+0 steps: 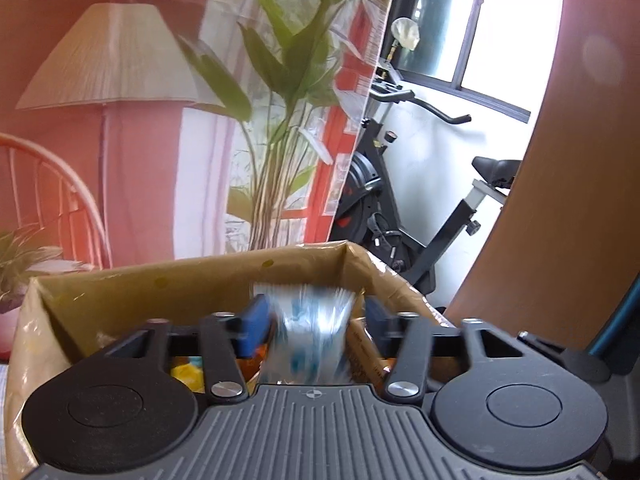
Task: Organize snacks
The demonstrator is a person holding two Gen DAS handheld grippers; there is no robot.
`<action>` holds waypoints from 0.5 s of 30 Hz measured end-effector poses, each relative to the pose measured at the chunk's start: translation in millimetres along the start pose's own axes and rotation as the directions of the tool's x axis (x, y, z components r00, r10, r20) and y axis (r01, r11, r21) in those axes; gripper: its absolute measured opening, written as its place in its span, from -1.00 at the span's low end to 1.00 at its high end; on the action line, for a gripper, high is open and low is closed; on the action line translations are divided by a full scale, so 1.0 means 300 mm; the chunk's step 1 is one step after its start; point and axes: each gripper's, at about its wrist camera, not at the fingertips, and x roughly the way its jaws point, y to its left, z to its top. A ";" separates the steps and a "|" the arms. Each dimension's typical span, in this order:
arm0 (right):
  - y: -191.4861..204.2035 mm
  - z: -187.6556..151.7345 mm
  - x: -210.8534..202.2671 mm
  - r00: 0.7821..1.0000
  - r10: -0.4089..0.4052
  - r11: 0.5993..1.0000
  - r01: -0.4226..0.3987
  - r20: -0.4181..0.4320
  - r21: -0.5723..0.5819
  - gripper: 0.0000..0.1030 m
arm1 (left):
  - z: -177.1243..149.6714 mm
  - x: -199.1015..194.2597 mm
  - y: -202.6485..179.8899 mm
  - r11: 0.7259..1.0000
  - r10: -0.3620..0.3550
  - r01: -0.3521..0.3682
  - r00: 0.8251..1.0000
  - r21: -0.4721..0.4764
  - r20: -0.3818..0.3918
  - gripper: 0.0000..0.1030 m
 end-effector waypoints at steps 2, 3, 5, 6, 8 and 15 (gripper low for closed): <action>0.009 -0.009 -0.005 1.000 0.003 1.000 -0.003 0.000 -0.004 0.15 | -0.001 -0.006 -0.003 1.000 0.021 -0.021 1.000 0.005 0.006 0.41; 0.013 -0.012 -0.008 1.000 0.003 1.000 -0.003 0.002 -0.007 0.15 | -0.003 -0.013 -0.001 0.999 0.031 -0.031 0.999 0.006 0.008 0.41; 0.020 -0.018 -0.016 1.000 0.008 1.000 -0.008 0.002 -0.010 0.15 | -0.016 -0.040 0.008 1.000 0.029 -0.029 0.999 -0.001 0.020 0.41; 0.023 -0.023 -0.021 1.000 0.010 1.000 -0.010 0.002 -0.009 0.15 | -0.020 -0.058 0.012 1.000 0.027 -0.027 0.999 -0.004 0.025 0.41; 0.025 -0.031 -0.032 1.000 0.011 1.000 -0.011 0.000 -0.003 0.15 | -0.032 -0.099 0.015 1.000 0.029 -0.029 0.999 0.005 0.038 0.40; 0.043 -0.058 -0.101 1.000 0.028 0.999 -0.028 0.013 0.025 0.15 | -0.087 -0.286 0.023 0.998 0.037 -0.041 0.996 0.053 0.083 0.40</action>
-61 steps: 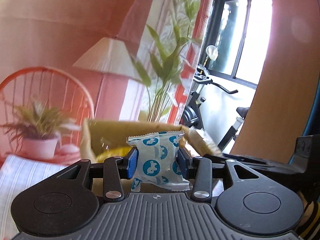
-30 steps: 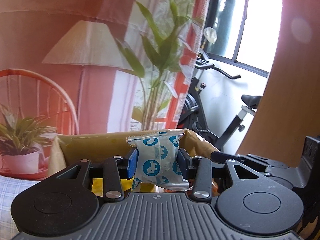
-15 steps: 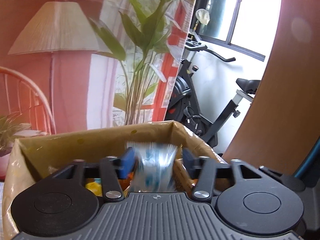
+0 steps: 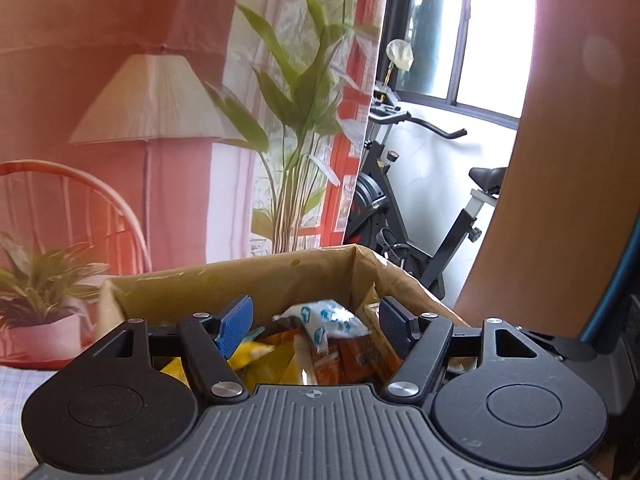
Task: Organize snacks
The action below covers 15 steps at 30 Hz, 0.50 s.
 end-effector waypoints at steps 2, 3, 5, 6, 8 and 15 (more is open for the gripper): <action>0.009 -0.003 -0.021 1.000 0.009 1.000 -0.009 0.006 0.003 0.14 | -0.025 -0.055 0.010 1.000 -0.004 0.004 1.000 -0.013 0.004 0.40; 0.014 -0.006 -0.034 1.000 0.011 1.000 -0.011 0.011 0.003 0.14 | -0.042 -0.082 0.015 1.000 -0.001 0.001 1.000 -0.021 -0.001 0.39; 0.025 -0.013 -0.060 1.000 0.015 1.000 -0.015 0.022 0.003 0.14 | -0.080 -0.129 0.022 0.999 0.013 -0.014 1.000 -0.036 -0.019 0.39; 0.029 -0.019 -0.074 0.999 0.018 1.000 -0.018 0.029 0.004 0.14 | -0.100 -0.151 0.023 0.999 0.016 -0.017 1.000 -0.038 -0.023 0.39; 0.040 -0.033 -0.102 0.999 0.020 1.000 -0.020 0.046 0.006 0.14 | -0.148 -0.193 0.025 0.999 0.018 -0.019 1.000 -0.044 -0.025 0.39; 0.073 -0.117 -0.164 0.999 0.021 1.000 -0.021 0.049 0.004 0.15 | -0.305 -0.219 0.027 0.997 0.015 -0.022 0.996 -0.076 -0.092 0.38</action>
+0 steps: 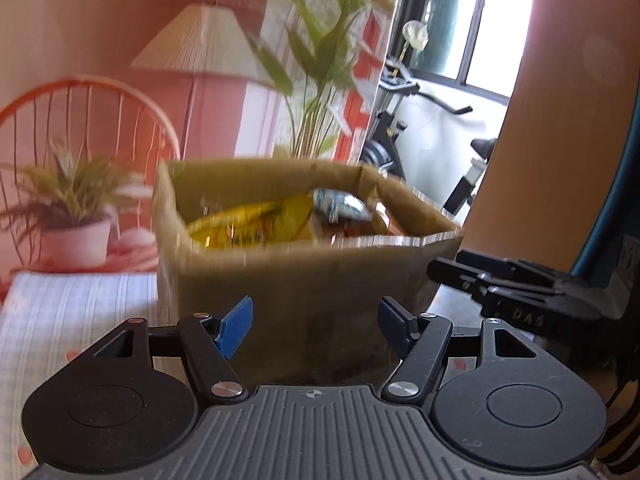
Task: Organize snacks
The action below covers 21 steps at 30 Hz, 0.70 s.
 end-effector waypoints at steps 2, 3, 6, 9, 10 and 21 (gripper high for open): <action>0.002 -0.026 -0.010 1.000 -0.004 1.000 0.004 -0.013 0.008 0.15 | -0.044 0.016 0.014 1.000 0.002 -0.003 1.000 -0.029 -0.025 0.38; 0.003 -0.042 -0.016 1.000 -0.004 1.000 0.004 -0.021 0.013 0.15 | -0.067 0.026 0.023 0.999 0.004 -0.006 0.999 -0.047 -0.040 0.38; 0.000 -0.095 -0.023 0.998 -0.004 1.000 0.006 -0.063 0.030 0.15 | -0.139 0.054 0.051 0.996 0.016 -0.024 0.996 -0.087 -0.088 0.35; -0.001 -0.158 -0.014 0.991 0.001 0.999 0.004 -0.131 0.038 0.15 | -0.208 0.067 0.074 0.993 0.029 -0.044 0.991 -0.113 -0.133 0.18; -0.001 -0.180 -0.011 0.988 0.004 0.999 0.003 -0.154 0.042 0.15 | -0.226 0.071 0.083 0.991 0.034 -0.052 0.989 -0.123 -0.145 0.16; 0.054 -0.396 0.073 0.903 0.069 0.996 -0.035 -0.423 0.086 0.16 | -0.348 0.092 0.141 0.973 0.052 -0.101 0.973 -0.209 -0.226 0.12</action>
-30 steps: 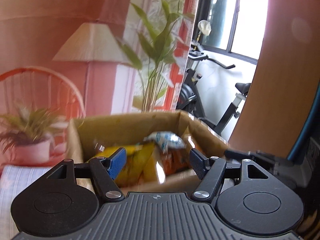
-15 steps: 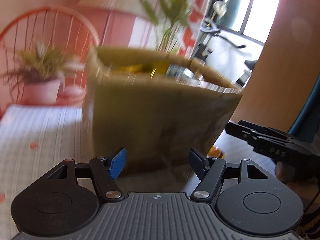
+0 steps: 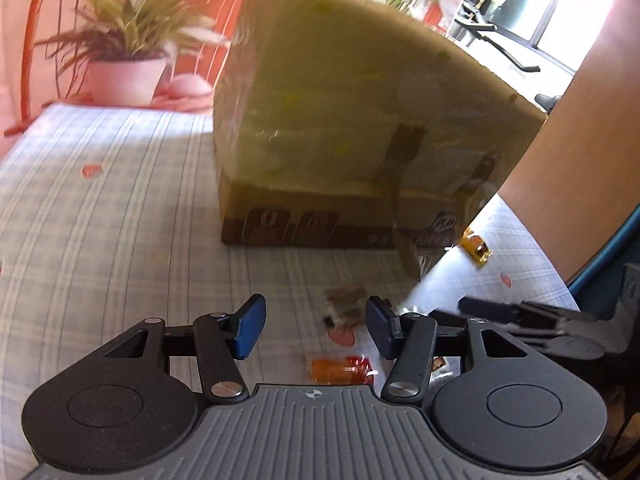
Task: Organize snacks
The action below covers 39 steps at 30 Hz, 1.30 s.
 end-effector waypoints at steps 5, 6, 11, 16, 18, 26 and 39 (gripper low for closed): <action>0.035 -0.027 0.066 0.997 -0.026 1.000 0.024 -0.074 -0.019 0.43 | -0.041 0.000 0.003 1.000 0.000 0.000 1.000 -0.017 -0.016 0.12; 0.040 -0.031 0.074 0.996 -0.026 0.999 0.024 -0.085 -0.025 0.43 | -0.046 -0.001 0.001 1.000 0.001 -0.002 1.000 -0.020 -0.019 0.12; 0.067 -0.062 0.098 0.995 -0.045 0.996 0.037 -0.089 -0.083 0.53 | -0.052 0.008 0.001 1.000 0.002 -0.003 1.000 -0.024 -0.029 0.11; 0.098 -0.084 0.106 0.995 -0.074 0.980 0.060 -0.070 -0.191 0.43 | -0.061 0.014 -0.007 1.000 -0.004 0.003 0.999 -0.028 -0.041 0.11; 0.093 -0.093 0.094 0.995 -0.073 0.975 0.058 -0.062 -0.214 0.28 | -0.065 0.013 -0.007 0.999 -0.008 0.006 0.999 -0.031 -0.044 0.11; 0.062 -0.103 0.068 0.997 -0.048 0.982 0.037 -0.052 -0.188 0.19 | -0.082 0.043 -0.023 0.999 -0.028 0.026 0.995 -0.021 -0.091 0.11; 0.014 -0.108 0.040 0.999 -0.048 0.989 0.045 -0.018 -0.137 0.13 | -0.095 0.119 -0.042 1.000 0.002 -0.002 0.988 -0.001 -0.157 0.11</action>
